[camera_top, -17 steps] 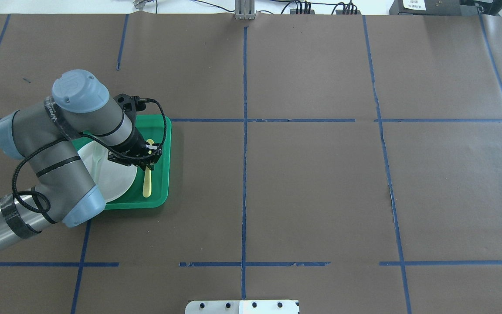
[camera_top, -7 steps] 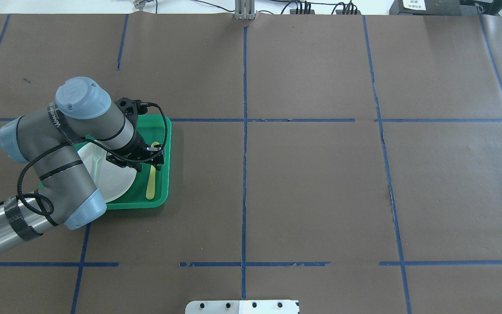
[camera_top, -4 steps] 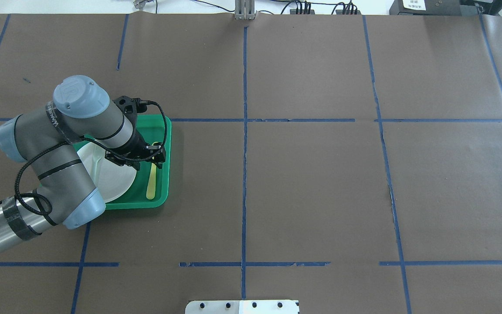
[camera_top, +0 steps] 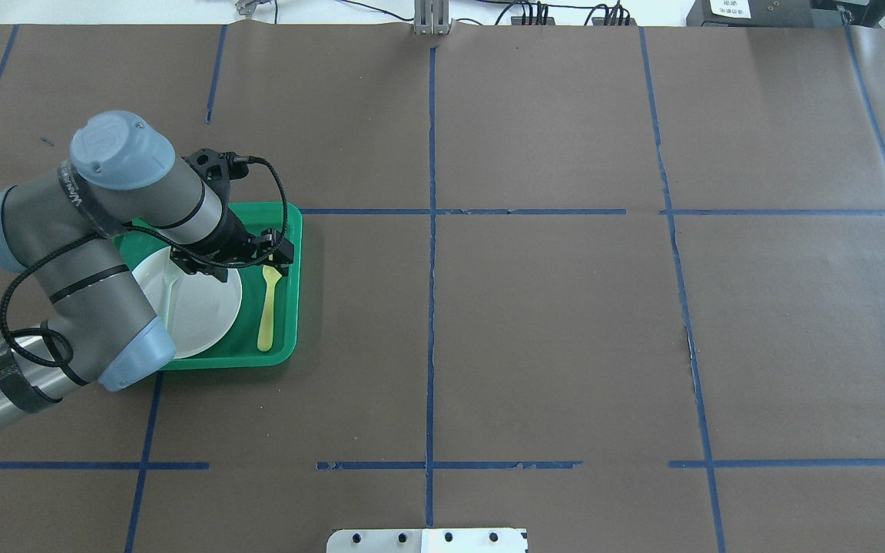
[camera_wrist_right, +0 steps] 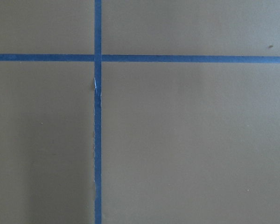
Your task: Place spoon
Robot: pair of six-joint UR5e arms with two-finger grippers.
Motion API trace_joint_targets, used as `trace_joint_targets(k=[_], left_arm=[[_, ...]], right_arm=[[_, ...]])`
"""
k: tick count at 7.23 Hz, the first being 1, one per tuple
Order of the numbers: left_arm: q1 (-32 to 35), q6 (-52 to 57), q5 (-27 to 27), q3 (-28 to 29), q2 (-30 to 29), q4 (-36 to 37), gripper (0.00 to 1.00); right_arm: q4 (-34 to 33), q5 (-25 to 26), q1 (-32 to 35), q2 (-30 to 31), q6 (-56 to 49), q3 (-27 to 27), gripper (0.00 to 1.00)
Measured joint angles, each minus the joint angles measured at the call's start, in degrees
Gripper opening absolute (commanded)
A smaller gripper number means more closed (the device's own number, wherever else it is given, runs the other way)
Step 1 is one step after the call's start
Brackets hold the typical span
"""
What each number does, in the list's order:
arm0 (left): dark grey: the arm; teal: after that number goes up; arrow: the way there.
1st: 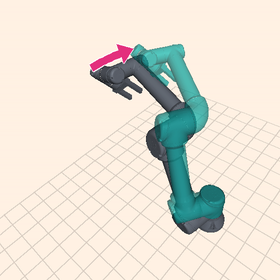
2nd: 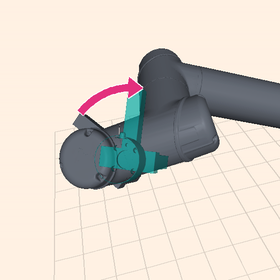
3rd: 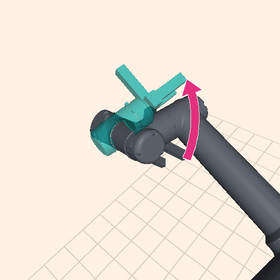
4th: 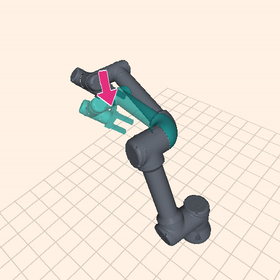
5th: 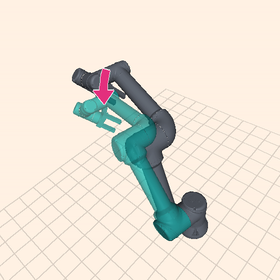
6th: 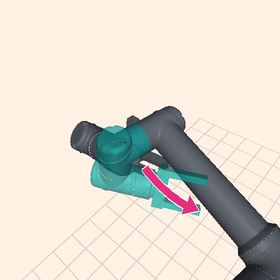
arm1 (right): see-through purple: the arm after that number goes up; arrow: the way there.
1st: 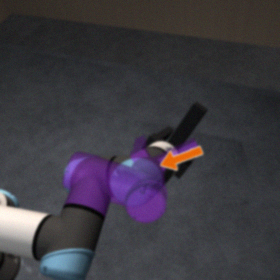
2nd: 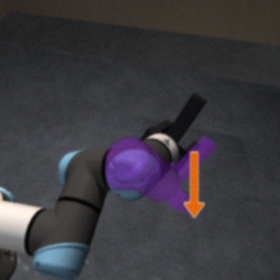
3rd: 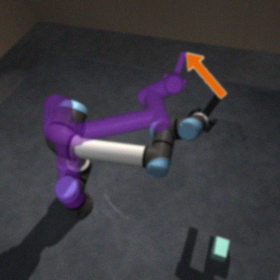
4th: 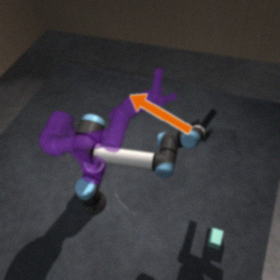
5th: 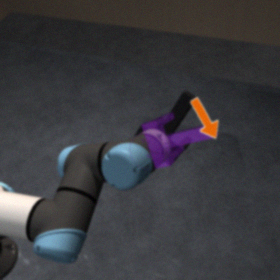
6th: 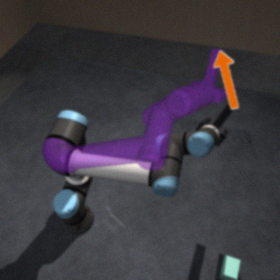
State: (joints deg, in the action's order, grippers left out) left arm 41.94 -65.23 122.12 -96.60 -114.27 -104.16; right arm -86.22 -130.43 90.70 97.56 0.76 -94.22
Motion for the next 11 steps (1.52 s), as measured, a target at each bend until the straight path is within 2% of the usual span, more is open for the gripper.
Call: trace_joint_targets(k=[1,3,4,6,9,11], left_arm=[[1.9,1.0,0.1,-2.9,0.5,2.1,1.00],[7.9,9.2,0.2,-9.2,0.5,11.0,1.00],[12.3,14.7,0.3,-11.6,0.6,15.0,1.00],[22.7,27.2,1.0,-13.9,3.7,18.0,1.00],[35.8,49.4,4.9,-12.6,15.0,18.5,1.00],[42.1,59.2,8.9,-7.4,23.3,16.8,1.00]], right_arm=[[0.0,0.0,0.0,0.0,0.0,0.0,1.00],[0.0,0.0,0.0,0.0,0.0,0.0,1.00],[0.0,0.0,0.0,0.0,0.0,0.0,1.00],[0.0,0.0,0.0,0.0,0.0,0.0,1.00],[0.0,0.0,0.0,0.0,0.0,0.0,1.00],[0.0,0.0,0.0,0.0,0.0,0.0,1.00]])
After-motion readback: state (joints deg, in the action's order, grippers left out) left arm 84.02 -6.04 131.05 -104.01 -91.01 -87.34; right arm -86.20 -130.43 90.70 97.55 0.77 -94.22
